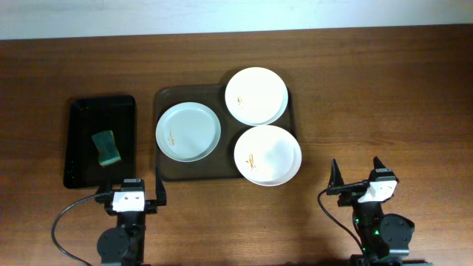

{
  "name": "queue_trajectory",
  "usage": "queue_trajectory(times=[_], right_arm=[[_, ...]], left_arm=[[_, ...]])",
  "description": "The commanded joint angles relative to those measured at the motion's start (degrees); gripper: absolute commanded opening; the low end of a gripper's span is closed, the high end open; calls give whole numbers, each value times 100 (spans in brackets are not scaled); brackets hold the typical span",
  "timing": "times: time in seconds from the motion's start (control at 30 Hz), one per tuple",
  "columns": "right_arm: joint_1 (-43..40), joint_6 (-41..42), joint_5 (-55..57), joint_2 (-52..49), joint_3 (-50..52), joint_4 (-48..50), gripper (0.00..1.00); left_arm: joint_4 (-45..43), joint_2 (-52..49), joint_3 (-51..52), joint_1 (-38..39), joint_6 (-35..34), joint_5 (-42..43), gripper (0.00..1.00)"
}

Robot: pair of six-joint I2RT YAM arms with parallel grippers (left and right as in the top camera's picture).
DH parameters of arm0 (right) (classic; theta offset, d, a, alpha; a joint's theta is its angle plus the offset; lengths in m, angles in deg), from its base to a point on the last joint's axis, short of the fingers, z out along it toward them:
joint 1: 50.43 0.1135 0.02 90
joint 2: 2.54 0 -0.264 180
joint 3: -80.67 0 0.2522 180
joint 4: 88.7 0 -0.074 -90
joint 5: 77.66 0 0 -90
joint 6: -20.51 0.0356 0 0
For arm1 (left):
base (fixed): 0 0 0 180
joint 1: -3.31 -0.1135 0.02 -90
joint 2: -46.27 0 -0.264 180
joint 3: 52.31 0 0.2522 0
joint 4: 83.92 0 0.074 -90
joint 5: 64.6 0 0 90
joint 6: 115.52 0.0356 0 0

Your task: Clean dirty plates on tray and stack at the side

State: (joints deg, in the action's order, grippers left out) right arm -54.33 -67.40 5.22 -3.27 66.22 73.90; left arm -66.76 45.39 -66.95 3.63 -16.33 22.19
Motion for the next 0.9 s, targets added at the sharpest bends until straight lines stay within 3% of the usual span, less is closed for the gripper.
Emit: queue_trajectory(times=[0.0, 0.17, 0.37, 0.47, 0.67, 0.77, 0.87], right_arm=[[57, -13, -306, 26, -343, -4, 98], [57, -13, -330, -415, -1067, -4, 99], [57, -13, -933, -2122, -2417, -79, 98], [57, -13, -1469, -3252, -3320, -369, 98], [57, -15, -2649, -5458, -5521, -1941, 98], [66, -13, -3825, -6603, -6596, -2896, 98], [424, -13, -3943, -7370, -7211, -3410, 98]], left_arm=[[-31, 46, -203, 26, -98, 81, 99], [42, -426, -745, 26, -577, 59, 99], [398, -1838, -2170, 26, -579, 61, 99], [962, -2922, -3276, 26, -629, 92, 99], [2686, -5379, -5707, 26, -968, 1069, 99], [3993, -6800, -7099, -39, -990, 1838, 99], [4629, -7643, -7801, -157, -988, 2321, 99]])
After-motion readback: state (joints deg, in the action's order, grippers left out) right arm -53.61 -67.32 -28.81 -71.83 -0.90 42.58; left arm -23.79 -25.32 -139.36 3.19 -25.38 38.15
